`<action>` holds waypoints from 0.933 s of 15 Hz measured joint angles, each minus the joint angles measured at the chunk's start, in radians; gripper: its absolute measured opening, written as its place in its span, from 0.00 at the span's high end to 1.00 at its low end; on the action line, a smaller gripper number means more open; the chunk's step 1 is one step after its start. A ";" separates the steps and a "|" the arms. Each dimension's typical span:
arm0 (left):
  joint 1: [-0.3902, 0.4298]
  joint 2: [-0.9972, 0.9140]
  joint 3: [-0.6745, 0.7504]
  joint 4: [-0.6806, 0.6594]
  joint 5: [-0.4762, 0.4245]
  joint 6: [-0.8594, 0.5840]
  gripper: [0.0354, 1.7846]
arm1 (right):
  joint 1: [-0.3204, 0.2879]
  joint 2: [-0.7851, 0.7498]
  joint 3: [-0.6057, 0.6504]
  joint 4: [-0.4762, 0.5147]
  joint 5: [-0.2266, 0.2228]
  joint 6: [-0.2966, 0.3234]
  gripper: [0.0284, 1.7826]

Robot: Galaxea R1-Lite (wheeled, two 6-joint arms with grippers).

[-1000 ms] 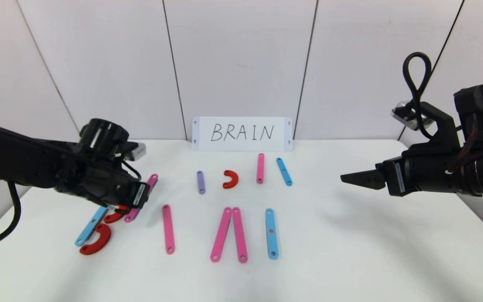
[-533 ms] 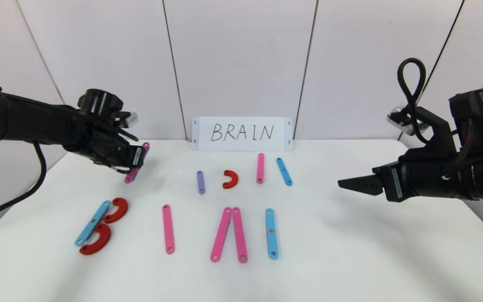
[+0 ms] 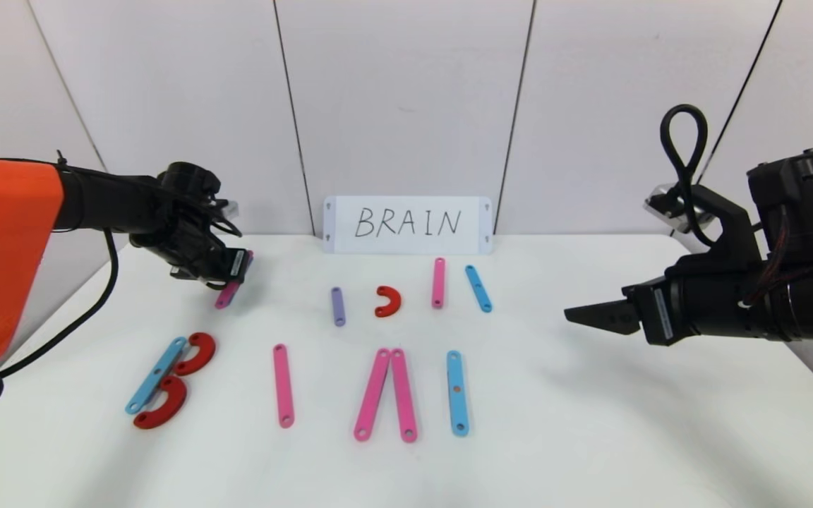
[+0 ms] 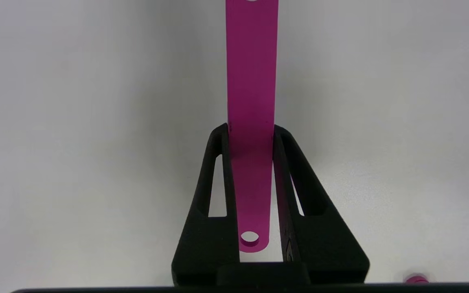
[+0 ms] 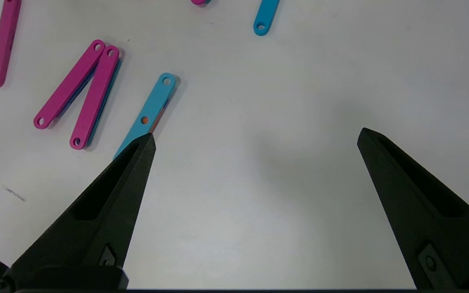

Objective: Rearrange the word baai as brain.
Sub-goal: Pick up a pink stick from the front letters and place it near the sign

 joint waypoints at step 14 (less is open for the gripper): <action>-0.013 0.054 -0.040 0.038 0.007 0.016 0.29 | 0.000 -0.002 0.005 0.000 0.000 0.000 0.03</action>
